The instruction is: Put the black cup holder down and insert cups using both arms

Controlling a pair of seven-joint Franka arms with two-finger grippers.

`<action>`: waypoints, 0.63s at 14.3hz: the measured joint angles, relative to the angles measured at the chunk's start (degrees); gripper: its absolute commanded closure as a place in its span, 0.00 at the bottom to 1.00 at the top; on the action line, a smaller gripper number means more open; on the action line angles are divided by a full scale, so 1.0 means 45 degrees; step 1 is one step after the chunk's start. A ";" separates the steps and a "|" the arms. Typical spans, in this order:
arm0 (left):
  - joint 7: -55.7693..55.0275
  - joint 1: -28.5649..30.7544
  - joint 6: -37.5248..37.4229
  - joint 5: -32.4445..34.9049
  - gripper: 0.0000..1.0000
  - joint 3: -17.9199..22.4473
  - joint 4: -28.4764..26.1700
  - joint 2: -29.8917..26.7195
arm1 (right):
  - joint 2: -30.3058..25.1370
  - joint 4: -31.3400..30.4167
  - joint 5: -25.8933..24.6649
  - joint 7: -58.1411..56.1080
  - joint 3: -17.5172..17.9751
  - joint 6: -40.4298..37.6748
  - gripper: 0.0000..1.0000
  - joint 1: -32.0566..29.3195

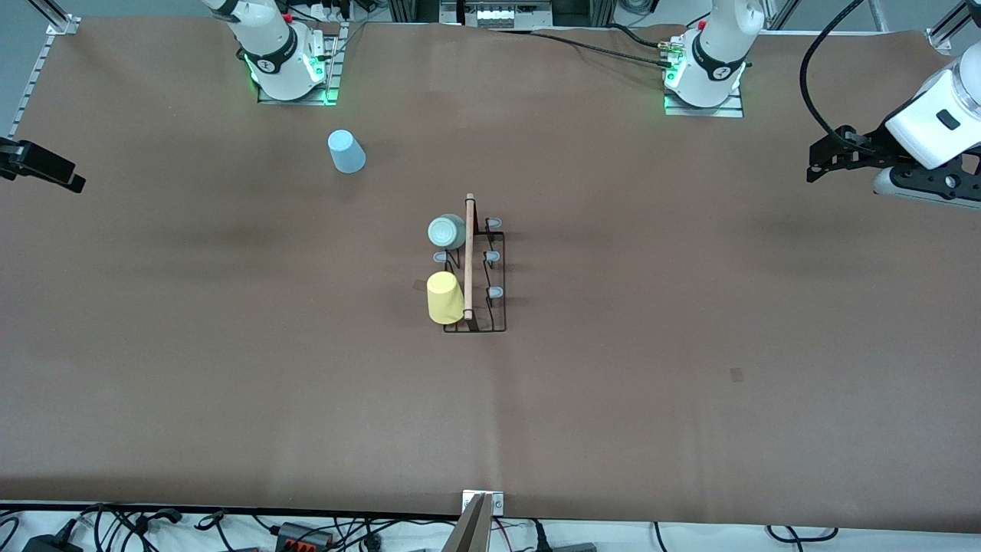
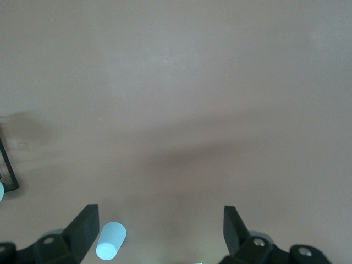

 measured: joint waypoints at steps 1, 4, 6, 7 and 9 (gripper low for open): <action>0.0000 -0.0001 0.0000 0.0000 0.00 -0.0001 0.0000 0.0000 | 0.0000 0.0000 0.0000 0.0000 0.0223 -0.0003 0.00 -0.0229; 0.0000 -0.0001 0.0000 0.0000 0.00 0.0000 0.0000 0.0001 | -0.0006 0.0005 -0.0002 -0.0055 0.0330 -0.0002 0.00 -0.0424; 0.0000 -0.0001 0.0000 0.0000 0.00 0.0000 0.0000 0.0001 | -0.0019 0.0017 -0.0051 -0.0410 0.0336 0.0037 0.00 -0.0456; 0.0000 -0.0002 0.0000 0.0000 0.00 0.0000 0.0002 0.0001 | -0.0029 0.0020 -0.0090 -0.0508 0.0350 0.0036 0.00 -0.0456; 0.0000 -0.0022 0.0000 0.0000 0.00 -0.0010 0.0055 0.0003 | -0.0051 0.0022 -0.0115 -0.0521 0.0370 0.0036 0.00 -0.0455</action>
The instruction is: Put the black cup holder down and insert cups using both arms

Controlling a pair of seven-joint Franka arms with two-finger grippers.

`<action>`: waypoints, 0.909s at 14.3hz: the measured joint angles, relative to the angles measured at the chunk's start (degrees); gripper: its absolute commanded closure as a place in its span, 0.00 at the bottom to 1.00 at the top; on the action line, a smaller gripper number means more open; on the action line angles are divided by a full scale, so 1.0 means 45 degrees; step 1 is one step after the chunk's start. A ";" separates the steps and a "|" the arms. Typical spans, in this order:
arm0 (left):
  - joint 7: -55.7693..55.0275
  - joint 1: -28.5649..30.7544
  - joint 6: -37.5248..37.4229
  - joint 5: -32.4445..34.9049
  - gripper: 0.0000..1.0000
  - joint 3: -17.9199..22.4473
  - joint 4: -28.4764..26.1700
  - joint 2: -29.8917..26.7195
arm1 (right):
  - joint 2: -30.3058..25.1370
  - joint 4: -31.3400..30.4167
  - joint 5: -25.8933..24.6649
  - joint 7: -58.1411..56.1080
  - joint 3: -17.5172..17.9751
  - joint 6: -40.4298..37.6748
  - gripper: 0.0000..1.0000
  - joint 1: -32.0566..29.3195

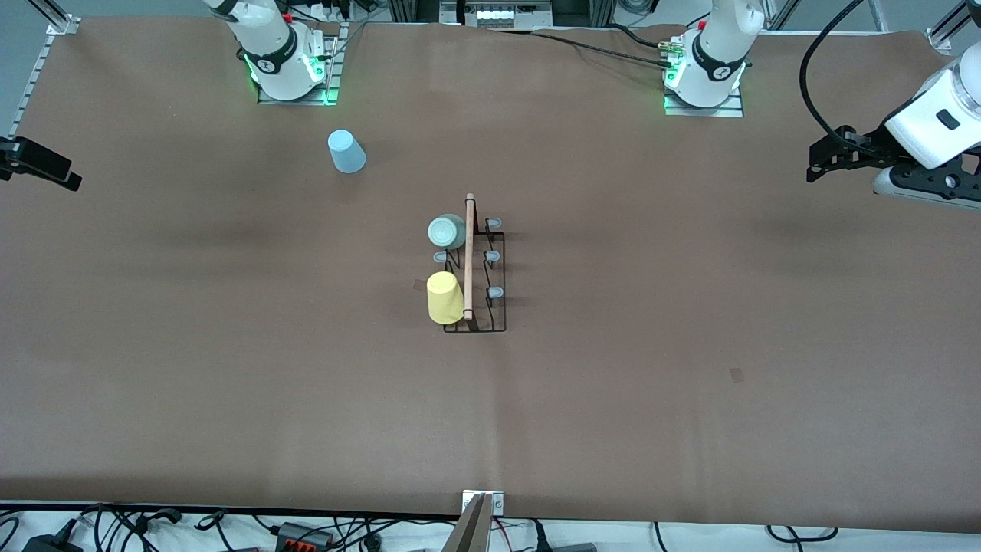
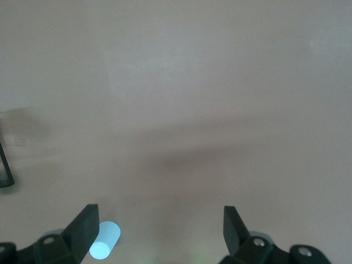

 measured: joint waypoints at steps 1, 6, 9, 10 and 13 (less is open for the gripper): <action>0.0000 -0.0014 0.0000 0.0000 0.00 -0.0009 0.0058 0.0004 | -0.0005 0.0002 -0.0006 -0.0023 0.0005 0.0000 0.00 0.0000; 0.0000 -0.0017 0.0000 0.0000 0.00 -0.0013 0.0187 0.0080 | 0.0049 -0.0004 -0.0044 -0.0114 0.0023 0.0361 0.00 -0.0052; 0.0000 -0.0001 -0.0006 0.0000 0.00 -0.0009 0.0221 0.0150 | 0.0127 -0.0042 -0.0046 -0.0130 0.0027 0.0460 0.00 -0.0054; 0.0000 0.0001 -0.0016 0.0000 0.00 -0.0006 0.0223 0.0150 | 0.0137 -0.0044 -0.0045 -0.0135 0.0041 0.0529 0.00 -0.0054; 0.0000 0.0003 -0.0035 0.0000 0.00 -0.0005 0.0231 0.0150 | 0.0157 -0.0043 -0.0044 -0.0140 0.0136 0.0723 0.00 -0.0051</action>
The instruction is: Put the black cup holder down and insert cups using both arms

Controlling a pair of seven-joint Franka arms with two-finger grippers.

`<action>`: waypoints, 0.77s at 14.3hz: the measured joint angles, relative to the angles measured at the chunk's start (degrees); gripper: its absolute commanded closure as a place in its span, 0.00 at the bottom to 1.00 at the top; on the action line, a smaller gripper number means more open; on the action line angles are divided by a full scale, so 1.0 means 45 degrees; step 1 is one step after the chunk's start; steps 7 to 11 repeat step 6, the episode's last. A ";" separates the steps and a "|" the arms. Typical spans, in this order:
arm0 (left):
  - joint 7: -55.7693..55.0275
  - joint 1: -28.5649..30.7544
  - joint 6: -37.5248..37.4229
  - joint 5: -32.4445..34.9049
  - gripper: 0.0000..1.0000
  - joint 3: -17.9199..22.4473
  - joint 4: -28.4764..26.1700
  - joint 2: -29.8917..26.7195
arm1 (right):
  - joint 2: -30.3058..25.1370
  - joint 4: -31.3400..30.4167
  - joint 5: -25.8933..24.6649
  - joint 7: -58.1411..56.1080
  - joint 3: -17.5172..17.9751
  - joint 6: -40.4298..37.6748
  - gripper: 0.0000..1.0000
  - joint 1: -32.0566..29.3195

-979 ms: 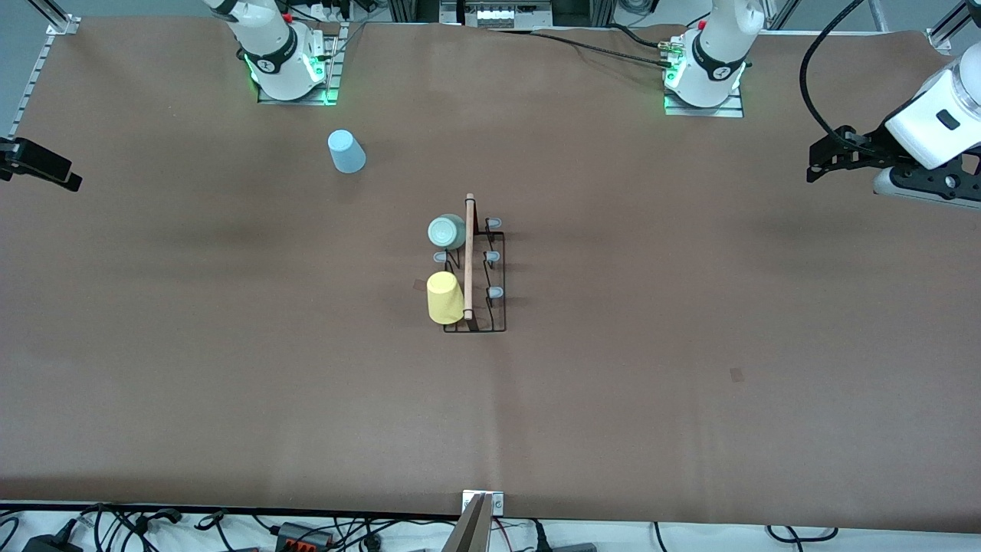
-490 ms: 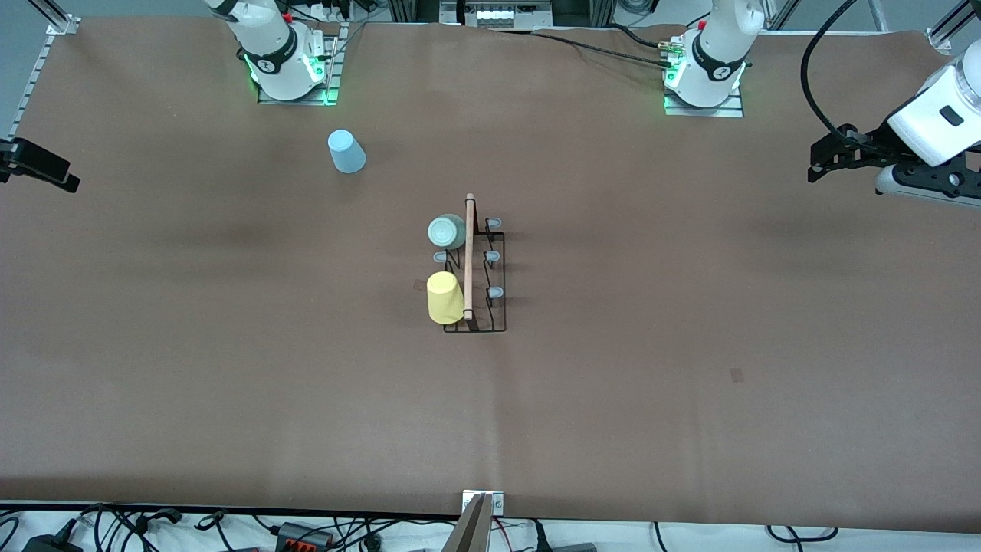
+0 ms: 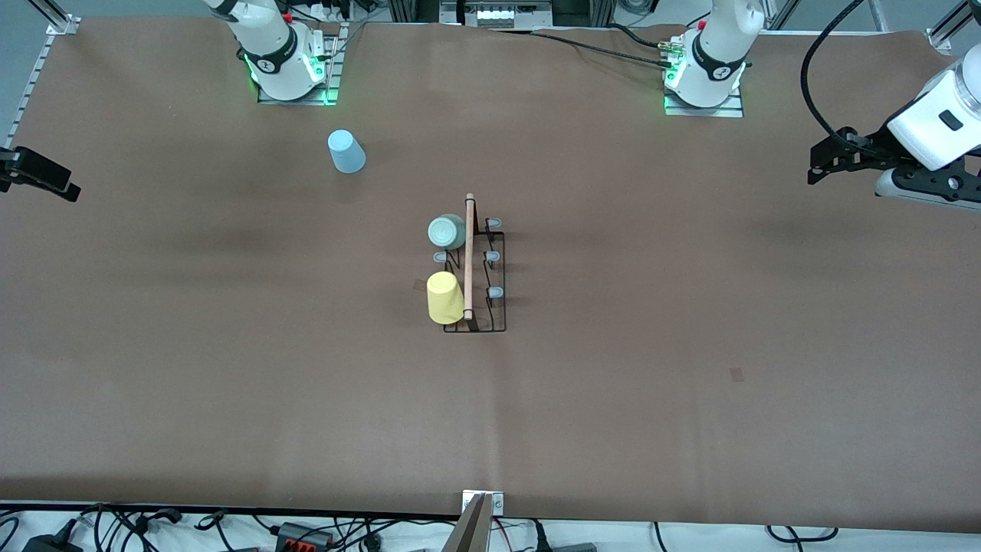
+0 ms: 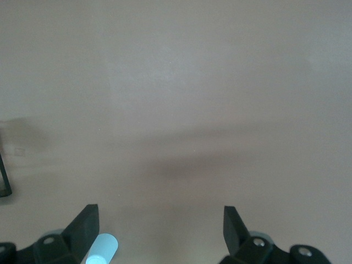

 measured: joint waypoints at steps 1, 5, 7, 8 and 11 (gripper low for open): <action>0.0000 0.0000 -0.0004 0.0000 0.00 0.0000 0.0000 0.0000 | 0.0021 0.0000 0.0000 -0.0004 0.0021 0.0009 0.00 0.0000; 0.0000 0.0000 -0.0018 0.0000 0.00 0.0000 0.0001 0.0000 | 0.0127 0.0000 0.0000 -0.0024 0.0035 0.0032 0.00 0.0000; 0.0000 0.0001 -0.0025 0.0000 0.00 0.0000 0.0001 0.0000 | 0.0141 -0.0001 0.0000 -0.0027 0.0044 0.0032 0.00 0.0003; 0.0000 0.0001 -0.0025 0.0000 0.00 0.0000 0.0001 0.0000 | 0.0141 -0.0001 0.0000 -0.0027 0.0044 0.0032 0.00 0.0003; 0.0000 0.0001 -0.0025 0.0000 0.00 0.0000 0.0001 0.0000 | 0.0141 -0.0001 0.0000 -0.0027 0.0044 0.0032 0.00 0.0003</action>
